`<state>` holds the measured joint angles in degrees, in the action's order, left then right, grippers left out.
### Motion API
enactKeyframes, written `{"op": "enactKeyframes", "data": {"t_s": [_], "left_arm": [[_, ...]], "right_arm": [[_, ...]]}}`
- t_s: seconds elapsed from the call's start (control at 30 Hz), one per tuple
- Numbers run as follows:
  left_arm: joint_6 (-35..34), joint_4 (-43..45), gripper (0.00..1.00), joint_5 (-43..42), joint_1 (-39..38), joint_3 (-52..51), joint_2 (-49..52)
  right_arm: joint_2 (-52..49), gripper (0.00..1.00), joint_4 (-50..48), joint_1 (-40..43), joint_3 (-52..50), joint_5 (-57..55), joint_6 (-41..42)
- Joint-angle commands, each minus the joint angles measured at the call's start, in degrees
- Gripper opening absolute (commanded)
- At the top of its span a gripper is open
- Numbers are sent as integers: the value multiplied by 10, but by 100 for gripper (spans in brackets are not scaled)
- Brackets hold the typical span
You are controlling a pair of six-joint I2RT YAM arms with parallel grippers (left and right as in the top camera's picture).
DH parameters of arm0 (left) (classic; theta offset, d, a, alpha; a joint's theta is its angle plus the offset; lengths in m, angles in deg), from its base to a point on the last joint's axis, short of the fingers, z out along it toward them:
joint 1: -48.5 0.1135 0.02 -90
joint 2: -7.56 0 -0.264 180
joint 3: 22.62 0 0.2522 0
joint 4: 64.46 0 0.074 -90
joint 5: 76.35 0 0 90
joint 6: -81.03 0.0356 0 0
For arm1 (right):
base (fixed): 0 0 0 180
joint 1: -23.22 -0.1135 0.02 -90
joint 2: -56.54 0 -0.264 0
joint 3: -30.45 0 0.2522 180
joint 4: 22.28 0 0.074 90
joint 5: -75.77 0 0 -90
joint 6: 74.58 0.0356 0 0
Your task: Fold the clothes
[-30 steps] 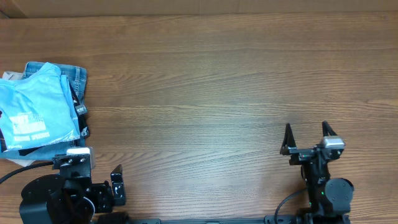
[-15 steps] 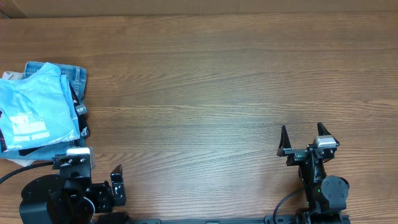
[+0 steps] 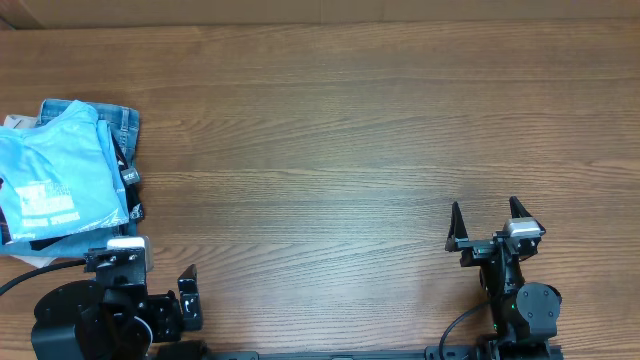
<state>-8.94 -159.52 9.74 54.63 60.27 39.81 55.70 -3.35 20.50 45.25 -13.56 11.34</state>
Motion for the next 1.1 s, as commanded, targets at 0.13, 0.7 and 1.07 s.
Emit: {"op": "enactKeyframes", "data": {"t_s": [0.13,0.7,1.07], "left_arm": [[9,0,100,-2,1,0,-4],[17,222,100,9,-7,-188,-125],[15,539,100,9,-45,-528,-323]], "right_arm": [[7,100,-4,-3,-6,3,2],[7,100,-4,-3,-6,3,2],[7,100,-4,-3,-6,3,2]]}}
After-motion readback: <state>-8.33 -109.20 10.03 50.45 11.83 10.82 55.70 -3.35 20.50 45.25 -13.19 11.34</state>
